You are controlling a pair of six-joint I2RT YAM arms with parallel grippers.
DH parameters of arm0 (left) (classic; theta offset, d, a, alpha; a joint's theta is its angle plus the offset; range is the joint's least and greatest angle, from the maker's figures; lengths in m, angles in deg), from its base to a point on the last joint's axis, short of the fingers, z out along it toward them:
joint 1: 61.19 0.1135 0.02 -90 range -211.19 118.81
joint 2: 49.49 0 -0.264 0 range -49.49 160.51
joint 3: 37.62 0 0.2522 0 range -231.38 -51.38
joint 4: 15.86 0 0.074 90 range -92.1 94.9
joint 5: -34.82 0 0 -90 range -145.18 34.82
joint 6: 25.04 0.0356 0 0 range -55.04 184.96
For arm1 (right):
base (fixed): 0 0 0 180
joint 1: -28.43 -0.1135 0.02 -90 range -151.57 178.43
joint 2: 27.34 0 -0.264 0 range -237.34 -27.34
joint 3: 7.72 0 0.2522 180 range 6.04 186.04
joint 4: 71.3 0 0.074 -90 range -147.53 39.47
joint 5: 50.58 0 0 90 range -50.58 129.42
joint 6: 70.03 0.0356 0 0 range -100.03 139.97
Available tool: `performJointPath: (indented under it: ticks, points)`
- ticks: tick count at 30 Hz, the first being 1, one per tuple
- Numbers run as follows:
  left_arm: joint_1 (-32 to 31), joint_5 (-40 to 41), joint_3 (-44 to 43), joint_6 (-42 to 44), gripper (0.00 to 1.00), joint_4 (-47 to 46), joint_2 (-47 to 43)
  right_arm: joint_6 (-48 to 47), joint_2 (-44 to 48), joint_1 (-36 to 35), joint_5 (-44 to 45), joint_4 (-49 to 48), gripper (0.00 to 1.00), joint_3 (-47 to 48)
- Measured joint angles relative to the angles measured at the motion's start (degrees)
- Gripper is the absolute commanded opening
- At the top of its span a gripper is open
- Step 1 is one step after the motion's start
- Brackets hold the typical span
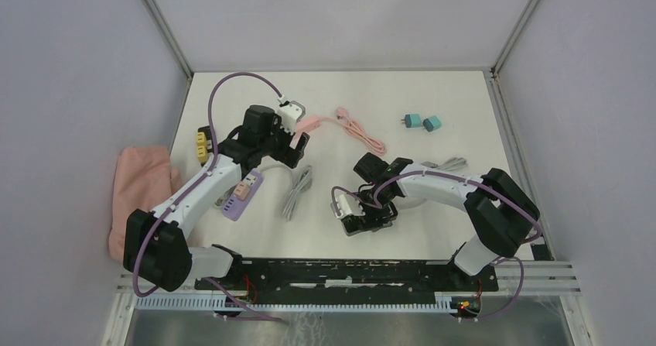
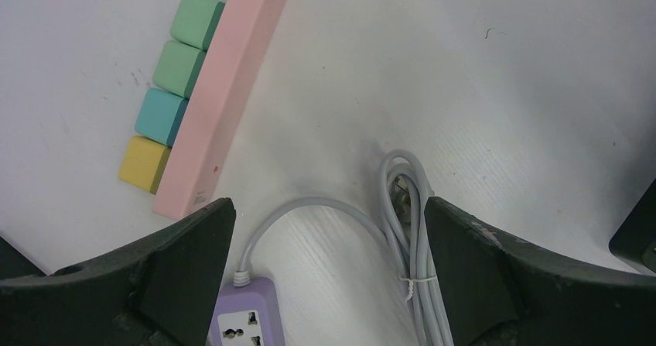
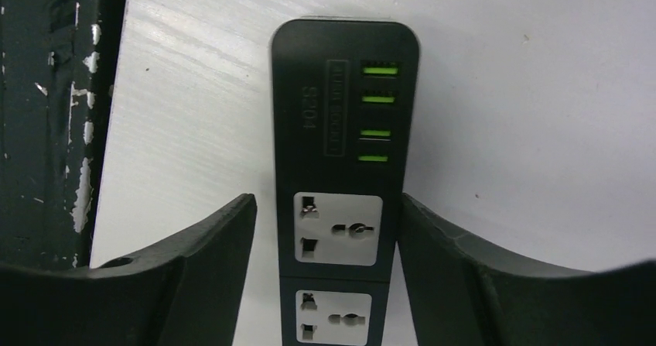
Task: Pull the plug off the socket
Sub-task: Pick up the socket from the center of the board.
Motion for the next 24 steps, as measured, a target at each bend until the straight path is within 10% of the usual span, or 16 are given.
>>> performJointPath:
  ticks: [12, 24]
  points:
    - [0.0, 0.0, 0.0, 0.0, 0.98, 0.0, -0.5, 3.7, -1.0, -0.2, 2.3, -0.7, 0.12, 0.9]
    - [0.0, 0.0, 0.0, 0.0, 0.98, 0.0, -0.7, 8.0, 3.0, 12.9, -10.4, 1.7, 0.0, 4.1]
